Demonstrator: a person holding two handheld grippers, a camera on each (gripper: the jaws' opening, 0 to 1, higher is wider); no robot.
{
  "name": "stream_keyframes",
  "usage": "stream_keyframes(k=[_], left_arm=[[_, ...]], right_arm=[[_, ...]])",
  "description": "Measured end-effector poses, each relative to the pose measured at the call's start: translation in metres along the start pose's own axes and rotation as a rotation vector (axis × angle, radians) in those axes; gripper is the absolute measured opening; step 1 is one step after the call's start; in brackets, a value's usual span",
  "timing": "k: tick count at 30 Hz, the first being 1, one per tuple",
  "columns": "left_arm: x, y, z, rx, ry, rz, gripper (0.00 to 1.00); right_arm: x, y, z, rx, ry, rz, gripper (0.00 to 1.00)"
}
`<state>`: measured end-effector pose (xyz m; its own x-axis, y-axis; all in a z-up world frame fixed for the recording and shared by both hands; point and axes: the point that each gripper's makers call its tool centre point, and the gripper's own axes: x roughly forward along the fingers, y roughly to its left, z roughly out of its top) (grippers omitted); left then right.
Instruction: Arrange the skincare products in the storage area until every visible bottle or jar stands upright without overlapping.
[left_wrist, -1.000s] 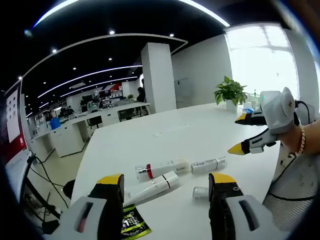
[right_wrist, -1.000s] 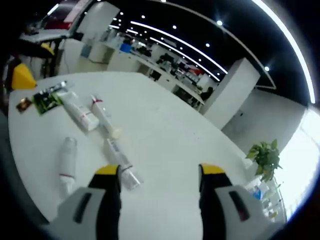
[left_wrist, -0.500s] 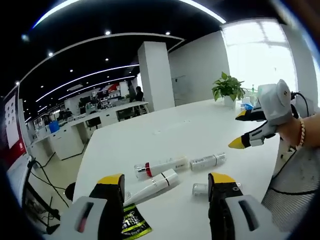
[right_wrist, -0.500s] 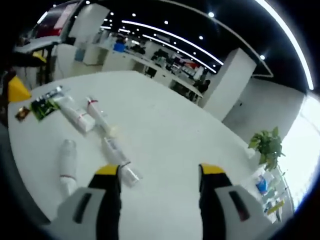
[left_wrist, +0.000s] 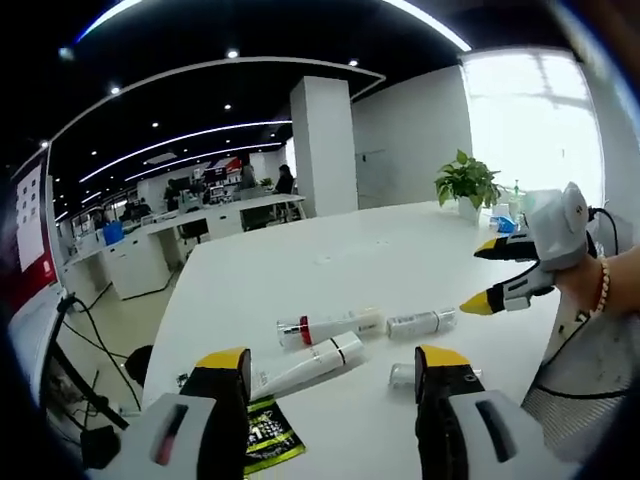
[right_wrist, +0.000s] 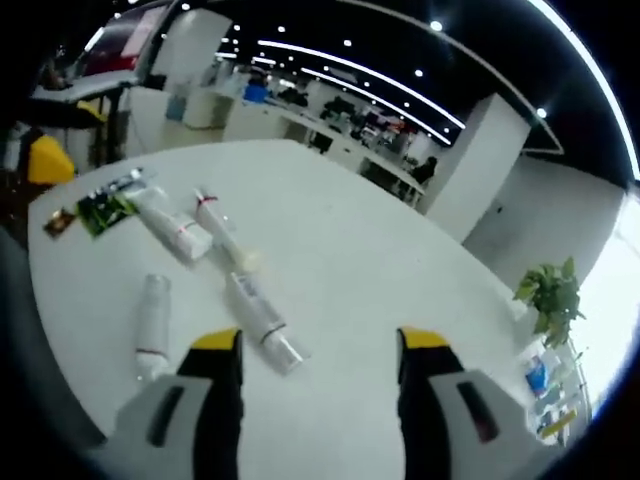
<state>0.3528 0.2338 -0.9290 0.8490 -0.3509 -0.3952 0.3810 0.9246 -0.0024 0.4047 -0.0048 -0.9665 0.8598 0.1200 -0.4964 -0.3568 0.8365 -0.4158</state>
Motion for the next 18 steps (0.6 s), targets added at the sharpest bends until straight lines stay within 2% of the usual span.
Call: stream_keyframes(k=[2, 4, 6, 8, 10, 14, 18], left_arm=[[-0.002, 0.004, 0.002, -0.020, -0.011, 0.011, 0.68], [-0.003, 0.005, 0.004, -0.042, -0.020, 0.009, 0.68], [-0.005, 0.005, 0.005, -0.056, -0.027, 0.007, 0.68], [-0.006, 0.005, 0.004, -0.055, -0.024, 0.010, 0.68], [-0.008, 0.005, 0.003, -0.039, -0.020, 0.016, 0.67], [-0.008, 0.004, 0.004, -0.031, -0.022, 0.014, 0.66], [-0.010, 0.005, 0.003, -0.025, -0.022, 0.023, 0.66]], right_arm=[[0.001, 0.008, -0.001, 0.061, -0.007, 0.047, 0.59], [0.003, 0.010, -0.004, 0.073, 0.013, 0.068, 0.59], [0.002, 0.009, 0.001, 0.079, 0.004, 0.073, 0.59], [0.001, 0.010, 0.010, 0.099, -0.024, 0.100, 0.57], [-0.001, 0.017, 0.027, 0.117, -0.082, 0.173, 0.55], [-0.002, 0.013, 0.045, 0.060, -0.097, 0.213, 0.57], [0.000, 0.007, 0.062, 0.081, -0.125, 0.253, 0.57]])
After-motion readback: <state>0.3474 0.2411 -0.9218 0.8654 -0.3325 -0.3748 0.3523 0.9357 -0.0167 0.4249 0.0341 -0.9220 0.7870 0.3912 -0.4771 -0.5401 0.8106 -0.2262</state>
